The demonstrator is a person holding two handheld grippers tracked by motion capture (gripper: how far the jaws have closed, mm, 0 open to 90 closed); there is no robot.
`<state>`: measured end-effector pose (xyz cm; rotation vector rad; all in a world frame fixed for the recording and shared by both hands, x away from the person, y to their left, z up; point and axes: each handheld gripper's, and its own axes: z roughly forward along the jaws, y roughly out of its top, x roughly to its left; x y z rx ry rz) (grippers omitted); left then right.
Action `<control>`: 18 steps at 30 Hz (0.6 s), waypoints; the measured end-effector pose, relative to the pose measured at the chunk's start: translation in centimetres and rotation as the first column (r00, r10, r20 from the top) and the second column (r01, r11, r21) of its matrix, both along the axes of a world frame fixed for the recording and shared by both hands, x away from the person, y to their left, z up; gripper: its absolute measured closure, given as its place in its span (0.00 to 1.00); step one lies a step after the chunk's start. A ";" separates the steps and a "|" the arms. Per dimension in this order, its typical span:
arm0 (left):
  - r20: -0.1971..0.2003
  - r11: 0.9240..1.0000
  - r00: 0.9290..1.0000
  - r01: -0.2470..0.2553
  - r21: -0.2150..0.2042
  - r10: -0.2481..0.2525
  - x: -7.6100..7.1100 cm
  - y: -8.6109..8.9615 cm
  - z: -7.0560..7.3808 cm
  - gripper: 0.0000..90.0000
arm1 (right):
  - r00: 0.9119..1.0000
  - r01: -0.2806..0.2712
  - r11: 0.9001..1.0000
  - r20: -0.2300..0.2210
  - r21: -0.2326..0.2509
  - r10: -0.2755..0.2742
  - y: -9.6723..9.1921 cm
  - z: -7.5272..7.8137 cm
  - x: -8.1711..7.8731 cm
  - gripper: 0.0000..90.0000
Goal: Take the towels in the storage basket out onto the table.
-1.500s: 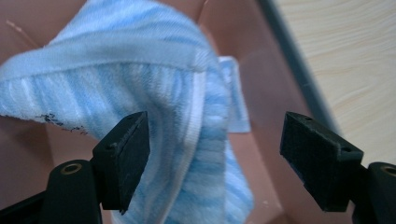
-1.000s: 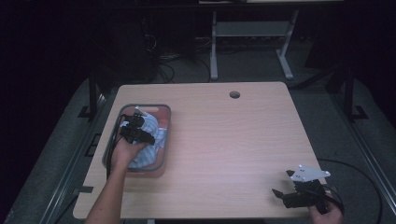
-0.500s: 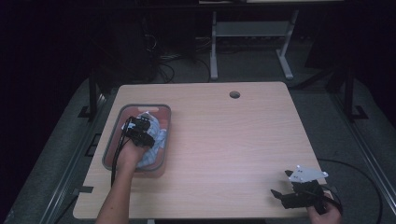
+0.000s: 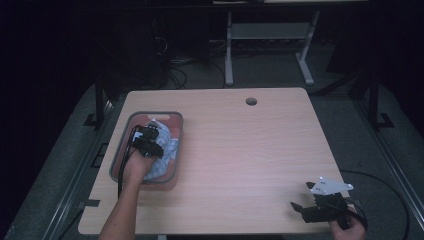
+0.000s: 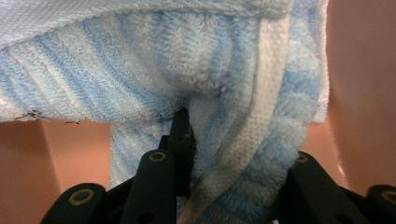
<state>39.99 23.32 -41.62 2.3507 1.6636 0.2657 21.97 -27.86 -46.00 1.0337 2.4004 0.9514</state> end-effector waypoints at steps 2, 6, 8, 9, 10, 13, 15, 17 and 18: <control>-0.003 1.000 1.000 0.005 -0.013 -0.005 0.0 0.1 0.3 0.77 | 1.000 0.002 1.000 0.004 -0.001 -0.002 -0.1 0.0 0.0 0.15; 0.010 0.998 1.000 0.011 -0.070 -0.010 -0.4 0.6 1.3 0.77 | 1.000 0.011 1.000 0.000 0.002 -0.011 -0.2 0.0 0.0 0.15; 0.025 0.995 1.000 0.013 -0.094 -0.010 -0.7 0.8 1.8 0.77 | 1.000 0.015 1.000 0.003 0.002 -0.015 -0.2 0.0 0.0 0.15; 0.033 0.993 0.999 0.009 -0.118 -0.005 -0.9 1.1 2.2 0.78 | 1.000 0.017 1.000 0.002 0.002 -0.017 -0.2 0.0 0.0 0.15; 0.037 0.991 0.999 0.007 -0.133 -0.002 -1.1 1.2 2.4 0.78 | 1.000 0.017 1.000 0.003 0.001 -0.017 -0.2 0.0 0.0 0.15; 0.062 0.983 0.998 0.012 -0.183 0.000 -1.7 1.8 3.1 0.77 | 1.000 0.018 1.000 0.009 0.000 -0.018 -0.3 0.1 -0.1 0.15; 0.089 0.974 0.996 0.036 -0.224 -0.016 -2.4 2.1 3.4 0.77 | 1.000 0.023 1.000 0.011 0.001 -0.023 -0.3 0.2 -0.2 0.15; 0.114 0.969 0.993 0.054 -0.240 -0.027 -3.1 2.2 3.7 0.77 | 1.000 0.024 1.000 0.015 0.004 -0.024 -0.3 0.2 -0.2 0.15; 0.120 0.968 0.992 0.056 -0.246 -0.027 -3.2 2.2 3.9 0.77 | 1.000 0.023 1.000 0.015 0.003 -0.023 -0.4 0.2 -0.2 0.15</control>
